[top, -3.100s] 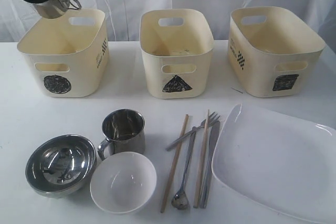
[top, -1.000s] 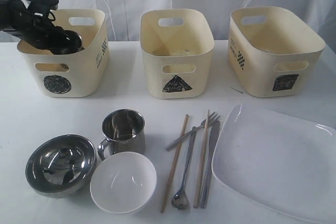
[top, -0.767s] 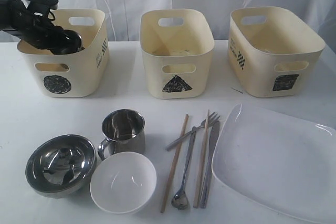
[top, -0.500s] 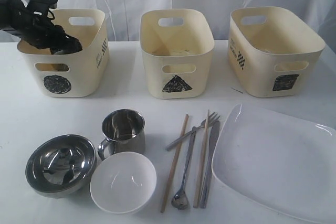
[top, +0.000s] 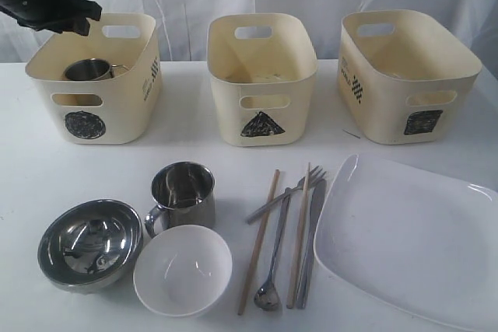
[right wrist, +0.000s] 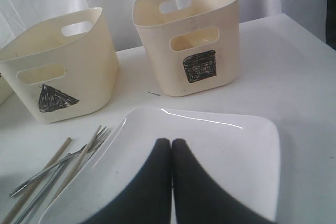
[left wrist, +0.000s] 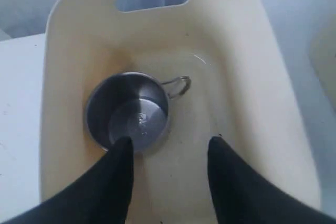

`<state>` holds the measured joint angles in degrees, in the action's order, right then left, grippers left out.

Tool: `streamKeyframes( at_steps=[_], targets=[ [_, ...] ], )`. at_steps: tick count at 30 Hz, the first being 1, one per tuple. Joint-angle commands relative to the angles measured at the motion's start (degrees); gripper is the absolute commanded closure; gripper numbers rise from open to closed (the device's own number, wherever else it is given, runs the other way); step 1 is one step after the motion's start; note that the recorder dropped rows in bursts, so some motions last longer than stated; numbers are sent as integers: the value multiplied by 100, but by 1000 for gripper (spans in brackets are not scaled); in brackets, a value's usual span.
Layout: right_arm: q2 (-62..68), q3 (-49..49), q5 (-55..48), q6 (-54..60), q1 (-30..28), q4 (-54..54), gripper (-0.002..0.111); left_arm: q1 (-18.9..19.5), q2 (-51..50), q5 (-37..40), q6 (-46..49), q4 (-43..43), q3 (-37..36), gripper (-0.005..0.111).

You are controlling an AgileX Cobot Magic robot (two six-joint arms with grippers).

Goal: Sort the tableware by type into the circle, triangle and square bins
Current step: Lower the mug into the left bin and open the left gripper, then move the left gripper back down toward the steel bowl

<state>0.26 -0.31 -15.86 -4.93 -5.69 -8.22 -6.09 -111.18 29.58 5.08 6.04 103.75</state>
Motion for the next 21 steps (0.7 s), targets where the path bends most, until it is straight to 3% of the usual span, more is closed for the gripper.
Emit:
streamKeyframes(
  at_steps=[1, 9, 21],
  targets=[
    [-26, 31, 49, -10, 16, 15, 108, -103, 589, 620, 253, 285, -89, 58],
    [-26, 31, 49, -10, 16, 15, 108, -200, 1554, 732, 264, 285, -1019, 61],
    [-26, 31, 49, -10, 16, 15, 108, -200, 3510, 652, 106, 593, -3081, 61]
  ],
)
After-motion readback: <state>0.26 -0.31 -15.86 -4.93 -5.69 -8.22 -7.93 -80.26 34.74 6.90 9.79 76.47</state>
